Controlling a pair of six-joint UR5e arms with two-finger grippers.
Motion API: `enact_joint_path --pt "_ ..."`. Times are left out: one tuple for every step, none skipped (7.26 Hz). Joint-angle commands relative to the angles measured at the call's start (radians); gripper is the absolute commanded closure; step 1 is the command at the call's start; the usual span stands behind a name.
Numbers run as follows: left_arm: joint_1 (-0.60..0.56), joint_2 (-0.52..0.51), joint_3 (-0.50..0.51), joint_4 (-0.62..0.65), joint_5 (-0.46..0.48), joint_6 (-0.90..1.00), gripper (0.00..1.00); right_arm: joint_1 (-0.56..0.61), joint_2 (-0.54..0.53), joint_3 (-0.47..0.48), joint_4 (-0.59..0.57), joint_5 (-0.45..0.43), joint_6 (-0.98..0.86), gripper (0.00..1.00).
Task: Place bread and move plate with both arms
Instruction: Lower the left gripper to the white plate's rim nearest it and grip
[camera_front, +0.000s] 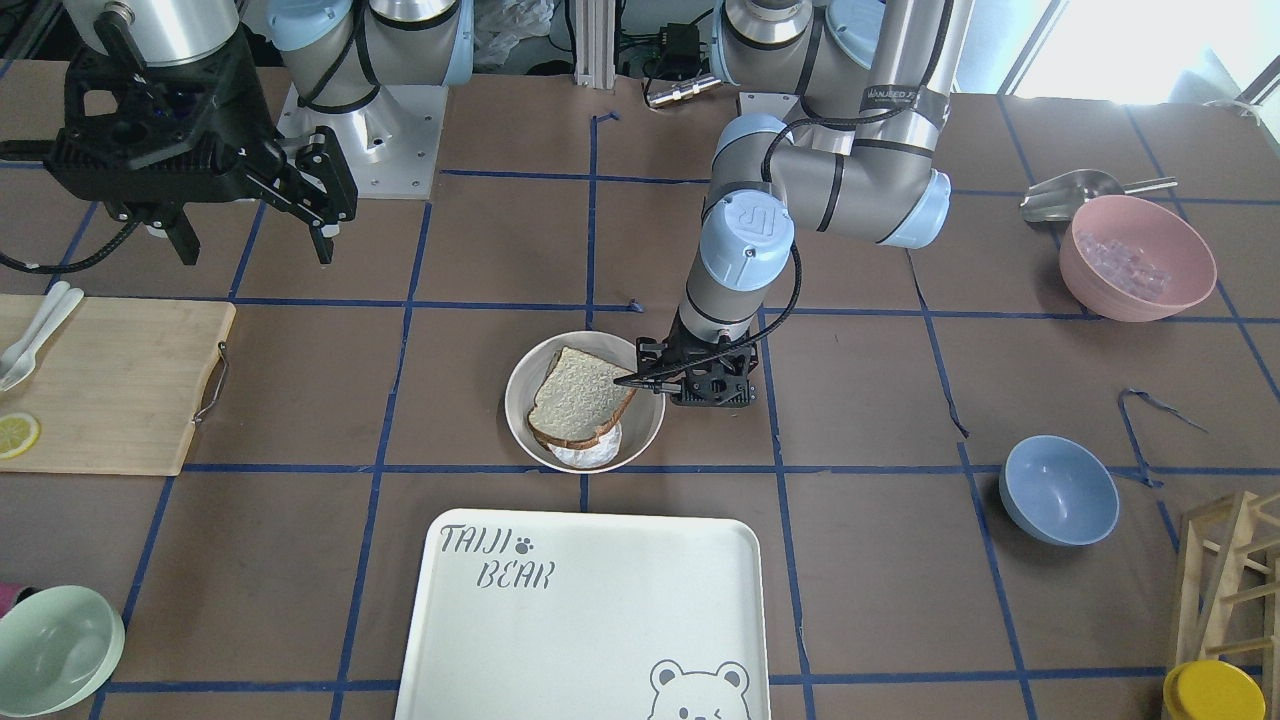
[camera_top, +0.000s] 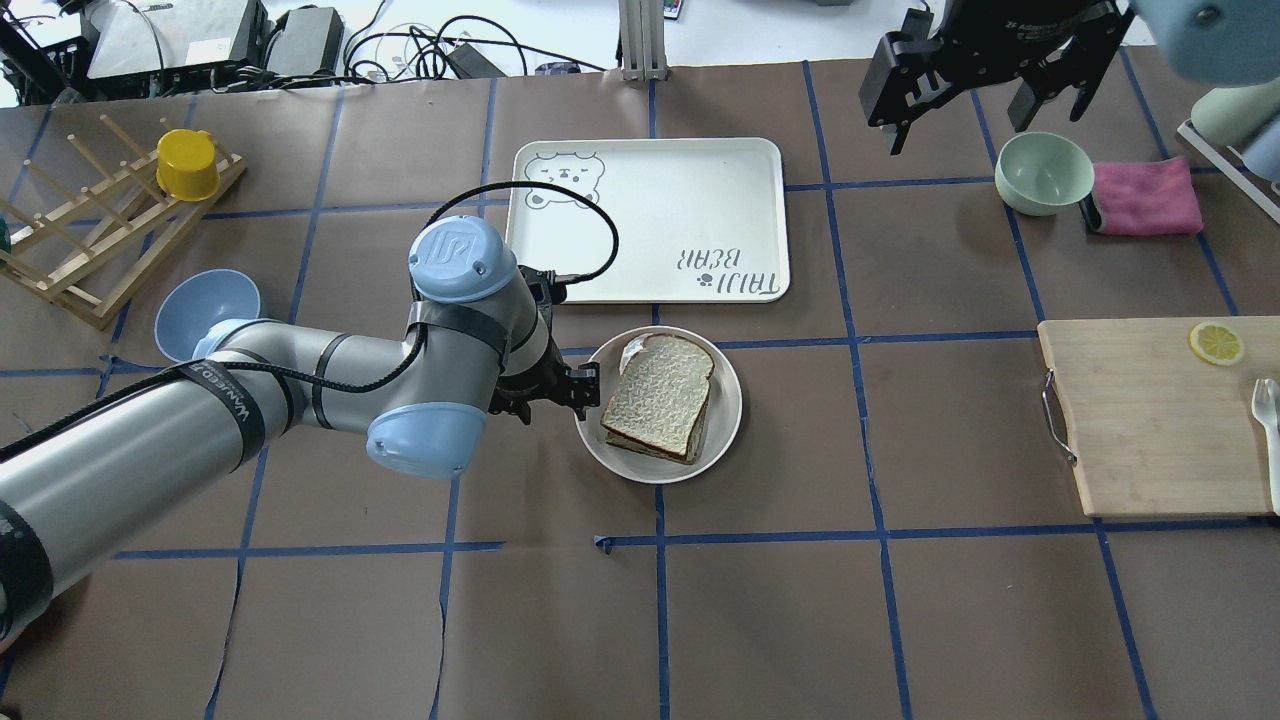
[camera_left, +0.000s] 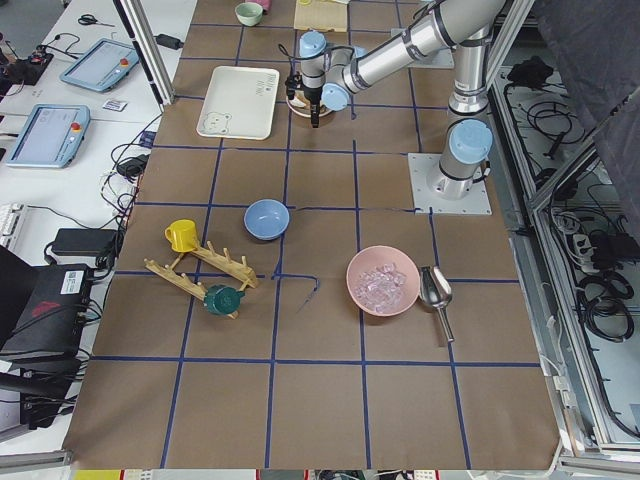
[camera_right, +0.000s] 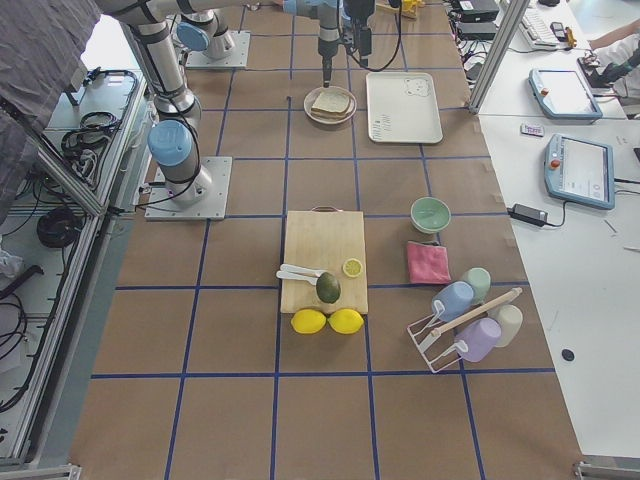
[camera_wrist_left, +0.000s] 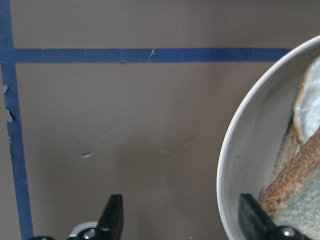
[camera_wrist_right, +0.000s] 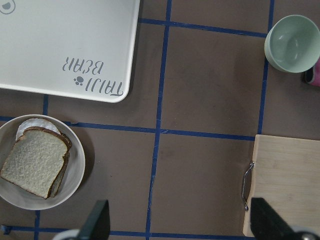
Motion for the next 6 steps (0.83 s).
enact_joint_path --pt "-0.001 -0.011 0.0 0.022 -0.007 -0.003 0.57 0.007 -0.005 -0.001 0.006 0.001 0.017 0.0" --pt "-0.001 -0.015 0.002 0.025 -0.007 -0.001 0.61 0.009 -0.005 -0.001 0.014 0.047 0.026 0.0" --pt "-0.001 -0.018 0.002 0.038 -0.007 0.005 0.68 0.007 0.002 0.0 0.011 0.097 0.029 0.0" --pt "-0.001 -0.017 0.003 0.038 -0.005 0.012 0.83 0.007 -0.002 0.0 0.017 0.078 0.031 0.0" --pt "-0.001 -0.017 0.002 0.038 -0.005 0.025 0.98 0.004 -0.001 0.0 0.017 0.078 0.031 0.0" --pt "0.001 -0.015 0.0 0.038 -0.005 0.035 1.0 0.0 -0.001 0.002 0.023 0.076 0.035 0.0"
